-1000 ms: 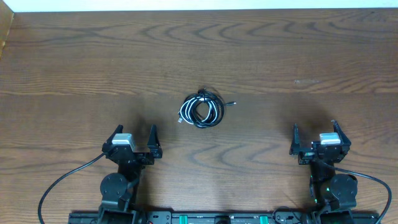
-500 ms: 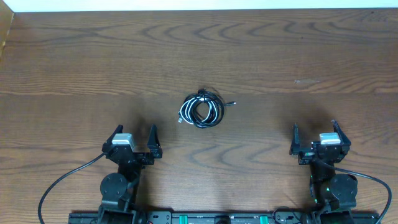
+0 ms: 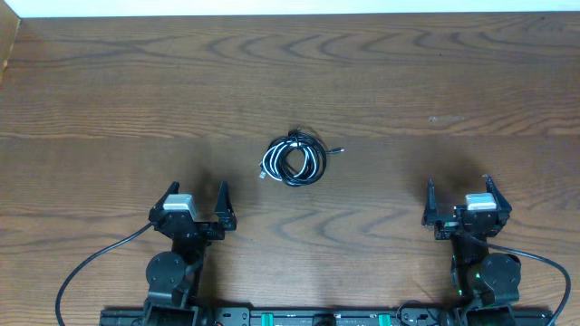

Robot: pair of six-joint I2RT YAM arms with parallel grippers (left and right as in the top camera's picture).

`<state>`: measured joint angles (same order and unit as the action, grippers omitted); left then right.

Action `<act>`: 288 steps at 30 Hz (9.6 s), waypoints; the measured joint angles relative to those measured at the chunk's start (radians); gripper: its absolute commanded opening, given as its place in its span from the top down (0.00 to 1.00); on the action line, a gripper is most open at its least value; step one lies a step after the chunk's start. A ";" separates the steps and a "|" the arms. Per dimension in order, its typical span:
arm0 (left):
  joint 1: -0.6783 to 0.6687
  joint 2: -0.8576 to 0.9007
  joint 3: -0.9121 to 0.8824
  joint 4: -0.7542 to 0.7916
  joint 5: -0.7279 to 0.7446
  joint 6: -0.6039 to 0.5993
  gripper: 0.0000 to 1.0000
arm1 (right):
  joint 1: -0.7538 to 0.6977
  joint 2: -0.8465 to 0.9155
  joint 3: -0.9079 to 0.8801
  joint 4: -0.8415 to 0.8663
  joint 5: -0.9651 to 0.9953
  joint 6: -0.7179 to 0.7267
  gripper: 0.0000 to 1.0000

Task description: Untangle cables

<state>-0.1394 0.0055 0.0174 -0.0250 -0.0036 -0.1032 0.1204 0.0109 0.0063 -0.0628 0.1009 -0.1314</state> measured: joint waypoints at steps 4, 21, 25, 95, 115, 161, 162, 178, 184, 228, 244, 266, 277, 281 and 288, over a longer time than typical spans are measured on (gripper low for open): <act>0.000 0.000 0.000 0.000 0.000 0.000 0.02 | 0.000 0.000 0.000 0.000 0.000 0.000 0.01; 0.000 0.000 0.000 0.000 0.000 0.000 0.02 | 0.000 0.000 0.000 0.000 0.000 0.000 0.01; 0.000 0.000 0.000 0.000 0.000 0.000 0.02 | 0.000 0.000 0.000 0.000 0.000 0.000 0.01; 0.000 0.000 0.000 0.000 0.000 0.000 0.02 | 0.000 0.000 0.000 0.000 0.000 0.000 0.01; 0.000 0.000 0.000 0.000 0.000 0.000 0.02 | 0.000 0.000 0.000 0.000 0.000 0.000 0.01; 0.000 0.000 0.006 -0.005 -0.001 0.000 0.02 | 0.000 0.000 0.000 0.000 0.000 0.000 0.01; 0.000 0.000 0.010 -0.017 0.001 0.000 0.02 | 0.000 0.000 0.000 0.000 0.000 0.000 0.01; 0.000 0.000 0.034 -0.076 0.005 0.000 0.02 | 0.000 0.000 0.000 0.000 0.000 0.000 0.01; 0.000 0.000 0.034 -0.076 0.005 0.000 0.02 | 0.000 0.000 0.000 0.000 0.000 0.000 0.01; 0.000 0.000 0.034 -0.076 0.004 0.000 0.02 | 0.000 0.000 0.000 0.000 0.000 0.000 0.01; 0.000 0.000 0.034 -0.077 0.005 0.000 0.02 | 0.000 0.000 0.000 0.000 0.000 0.000 0.01; 0.000 0.000 0.034 -0.076 0.005 0.000 0.02 | 0.000 0.000 0.000 0.000 0.000 0.000 0.01; 0.000 0.000 0.034 -0.076 0.005 0.000 0.02 | 0.000 0.000 0.000 0.000 0.000 0.000 0.01; 0.000 0.000 0.034 -0.077 0.005 0.000 0.02 | 0.000 0.000 0.000 0.000 0.000 0.000 0.01; 0.000 0.000 0.034 -0.077 0.005 0.001 0.02 | 0.000 0.000 0.000 0.000 0.000 0.000 0.01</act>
<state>-0.1394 0.0059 0.0513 -0.1017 0.0010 -0.1024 0.1204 0.0109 0.0063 -0.0628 0.1009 -0.1314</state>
